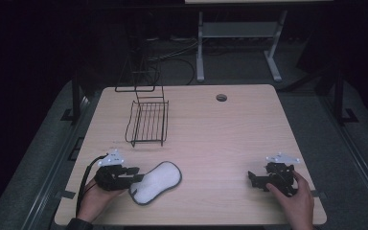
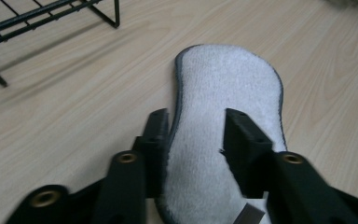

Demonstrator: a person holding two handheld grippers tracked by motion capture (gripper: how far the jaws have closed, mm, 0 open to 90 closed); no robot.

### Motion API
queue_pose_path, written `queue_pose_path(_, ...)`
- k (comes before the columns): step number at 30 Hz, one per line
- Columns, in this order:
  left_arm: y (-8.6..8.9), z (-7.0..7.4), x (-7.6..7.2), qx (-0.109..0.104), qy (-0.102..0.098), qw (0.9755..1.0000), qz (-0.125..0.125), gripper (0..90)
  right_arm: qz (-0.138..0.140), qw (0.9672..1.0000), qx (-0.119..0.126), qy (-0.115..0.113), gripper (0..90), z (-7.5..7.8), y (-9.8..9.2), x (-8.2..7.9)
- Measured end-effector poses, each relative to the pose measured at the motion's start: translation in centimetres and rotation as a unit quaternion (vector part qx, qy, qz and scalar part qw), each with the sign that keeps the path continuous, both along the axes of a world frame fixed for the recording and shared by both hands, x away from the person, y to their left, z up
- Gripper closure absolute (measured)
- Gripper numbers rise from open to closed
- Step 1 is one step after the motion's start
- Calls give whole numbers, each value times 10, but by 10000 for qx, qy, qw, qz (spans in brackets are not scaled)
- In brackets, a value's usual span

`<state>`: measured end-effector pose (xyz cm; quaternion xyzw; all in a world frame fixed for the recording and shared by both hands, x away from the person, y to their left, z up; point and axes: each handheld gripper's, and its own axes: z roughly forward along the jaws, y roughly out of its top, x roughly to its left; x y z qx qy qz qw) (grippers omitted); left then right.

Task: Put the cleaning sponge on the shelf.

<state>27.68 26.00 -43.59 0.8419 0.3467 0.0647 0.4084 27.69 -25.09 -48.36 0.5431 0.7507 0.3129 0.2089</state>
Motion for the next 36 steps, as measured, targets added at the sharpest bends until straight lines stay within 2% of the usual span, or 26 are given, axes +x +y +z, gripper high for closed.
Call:
queue_pose_path(2, -2, 1, 2, -32, 5, 10000, -3, 537, -2, 10000, 2, 1, 0, 0, 0, 0)
queue_pose_path(5, -7, 2, 6, -42, -48, 10000, -37, 401, -3, 10000, 4, 2, 0, 0, 0, 0)
queue_pose_path(14, -21, 2, 9, -25, -150, 9998, -86, 188, -1, 10000, 1, 0, 0, 0, 0, 0)
queue_pose_path(19, -31, -2, 11, 65, -162, 9997, -150, 147, 0, 10000, 1, 0, 0, 0, 0, 0)
queue_pose_path(23, -40, -8, 11, 190, -91, 9995, -249, 143, 0, 10000, 1, -1, 0, 0, 0, 0)
queue_pose_path(36, -46, -18, 12, 516, -43, 9982, -318, 136, -1, 10000, 1, -1, 0, 0, 0, 0)
